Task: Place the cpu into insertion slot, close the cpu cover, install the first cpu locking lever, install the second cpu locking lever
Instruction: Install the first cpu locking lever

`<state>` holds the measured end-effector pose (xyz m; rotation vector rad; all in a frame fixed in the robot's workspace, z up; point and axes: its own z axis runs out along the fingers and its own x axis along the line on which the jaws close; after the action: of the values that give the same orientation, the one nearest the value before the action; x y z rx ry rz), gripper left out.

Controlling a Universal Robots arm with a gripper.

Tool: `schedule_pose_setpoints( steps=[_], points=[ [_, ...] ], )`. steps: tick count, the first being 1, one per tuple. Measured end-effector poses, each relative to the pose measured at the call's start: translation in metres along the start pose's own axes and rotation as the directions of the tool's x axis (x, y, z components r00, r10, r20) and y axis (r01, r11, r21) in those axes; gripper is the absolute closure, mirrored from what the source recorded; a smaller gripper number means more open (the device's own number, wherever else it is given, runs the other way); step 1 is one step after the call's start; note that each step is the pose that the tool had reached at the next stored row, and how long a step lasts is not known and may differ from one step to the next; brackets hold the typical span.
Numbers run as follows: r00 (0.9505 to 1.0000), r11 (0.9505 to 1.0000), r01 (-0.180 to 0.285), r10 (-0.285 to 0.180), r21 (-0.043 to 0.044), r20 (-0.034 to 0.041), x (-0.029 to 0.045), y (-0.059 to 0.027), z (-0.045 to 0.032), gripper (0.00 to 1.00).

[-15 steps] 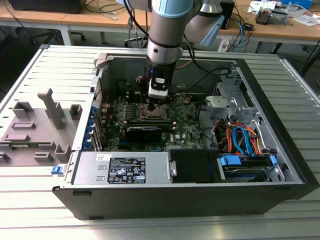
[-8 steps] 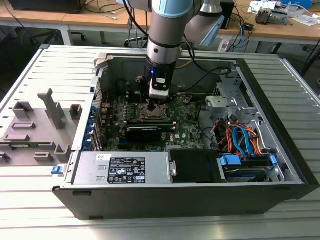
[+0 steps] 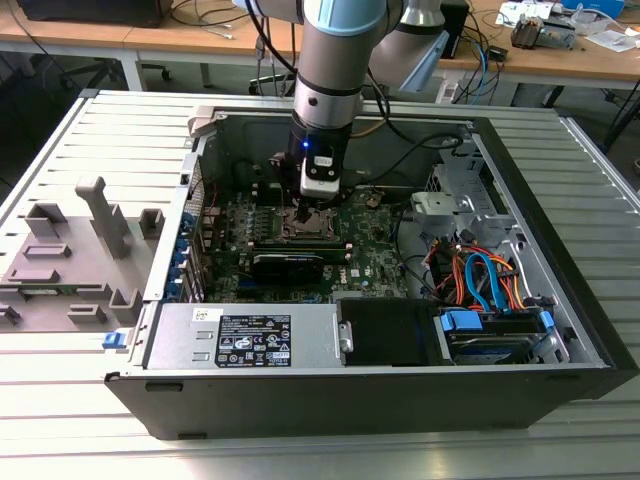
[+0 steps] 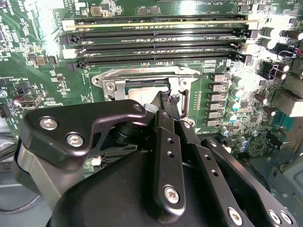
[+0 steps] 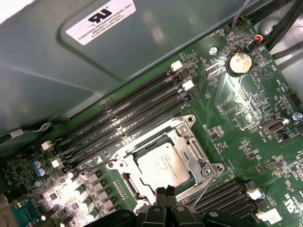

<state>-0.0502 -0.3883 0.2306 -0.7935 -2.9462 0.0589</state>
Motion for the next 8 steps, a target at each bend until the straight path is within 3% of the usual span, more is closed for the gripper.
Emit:
schedule_pose_setpoints(
  steps=[8],
  points=[
    [0.9996, 0.9996, 0.027, -0.027, 0.0017, 0.0014, 0.0000, 0.0000, 0.0000, 0.89]
  ],
)
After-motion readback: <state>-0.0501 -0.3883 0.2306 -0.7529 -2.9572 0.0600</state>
